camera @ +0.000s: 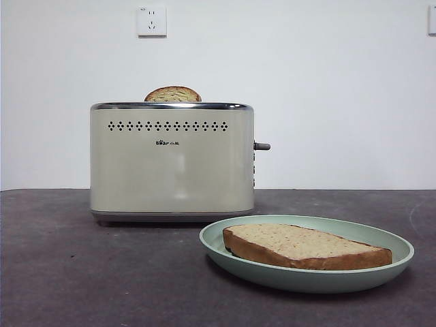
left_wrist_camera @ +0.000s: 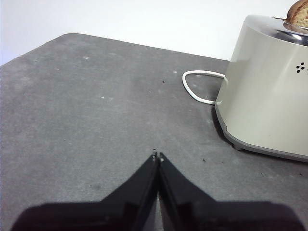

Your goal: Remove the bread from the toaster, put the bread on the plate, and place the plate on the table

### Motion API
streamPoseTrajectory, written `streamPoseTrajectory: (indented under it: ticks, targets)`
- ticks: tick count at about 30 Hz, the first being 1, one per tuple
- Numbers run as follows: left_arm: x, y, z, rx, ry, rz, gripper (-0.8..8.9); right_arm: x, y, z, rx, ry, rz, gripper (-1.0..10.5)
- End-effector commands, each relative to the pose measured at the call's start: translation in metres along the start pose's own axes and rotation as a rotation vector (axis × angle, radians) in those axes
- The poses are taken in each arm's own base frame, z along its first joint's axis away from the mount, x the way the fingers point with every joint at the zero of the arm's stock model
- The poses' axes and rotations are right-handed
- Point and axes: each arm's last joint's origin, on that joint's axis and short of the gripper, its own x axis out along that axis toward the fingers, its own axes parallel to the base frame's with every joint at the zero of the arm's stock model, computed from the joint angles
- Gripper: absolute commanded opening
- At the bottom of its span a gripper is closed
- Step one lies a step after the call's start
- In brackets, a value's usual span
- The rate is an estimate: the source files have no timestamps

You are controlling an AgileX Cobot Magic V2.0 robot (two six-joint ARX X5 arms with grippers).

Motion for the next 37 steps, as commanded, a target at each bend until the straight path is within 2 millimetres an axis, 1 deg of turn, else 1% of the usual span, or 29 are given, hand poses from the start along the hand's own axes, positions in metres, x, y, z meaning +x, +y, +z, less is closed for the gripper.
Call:
streamPoseTrajectory:
  ticks: [1, 7, 10, 12, 15, 19, 22, 25, 26, 29, 34, 37]
  targets:
    - [0.001, 0.001, -0.003, 0.011, 0.004, 0.007, -0.04, -0.001, 0.001, 0.001, -0.009, -0.005, -0.002, 0.0]
    - [0.001, 0.001, -0.003, 0.012, 0.004, 0.007, -0.04, -0.001, 0.001, 0.001, -0.009, -0.003, -0.001, 0.0]
    - [0.001, 0.001, -0.003, 0.012, 0.004, 0.007, -0.04, 0.001, -0.001, 0.001, -0.072, 0.000, -0.006, 0.0]
    - [0.001, 0.001, -0.003, 0.012, 0.003, 0.007, -0.04, 0.004, -0.003, 0.001, -0.156, 0.006, -0.010, 0.0]
    - [0.001, 0.001, -0.003, 0.012, 0.003, 0.007, -0.04, 0.005, -0.008, 0.003, -0.232, -0.029, -0.059, 0.0]
    - [0.001, 0.001, -0.003, 0.011, 0.003, 0.007, -0.04, 0.006, -0.014, 0.000, -0.240, -0.070, -0.099, 0.0]
    - [0.001, 0.001, -0.003, 0.011, 0.003, 0.007, -0.04, 0.008, -0.021, -0.010, -0.218, -0.122, -0.158, 0.0]
    - [0.001, 0.001, -0.003, 0.012, 0.003, 0.007, -0.04, 0.011, -0.030, -0.032, -0.158, -0.200, -0.278, 0.0]
    - [0.001, 0.001, -0.003, 0.012, 0.003, 0.007, -0.04, 0.013, -0.033, -0.043, -0.141, -0.227, -0.322, 0.0]
    - [0.001, 0.001, -0.003, 0.012, 0.003, 0.007, -0.04, 0.019, -0.041, -0.079, -0.117, -0.272, -0.406, 0.0]
    - [0.001, 0.001, -0.003, 0.012, 0.003, 0.007, -0.04, 0.024, -0.050, -0.142, -0.076, -0.287, -0.497, 0.0]
    - [0.001, 0.001, -0.003, 0.011, 0.003, 0.007, -0.04, 0.027, -0.055, -0.176, 0.013, -0.313, -0.581, 0.0]
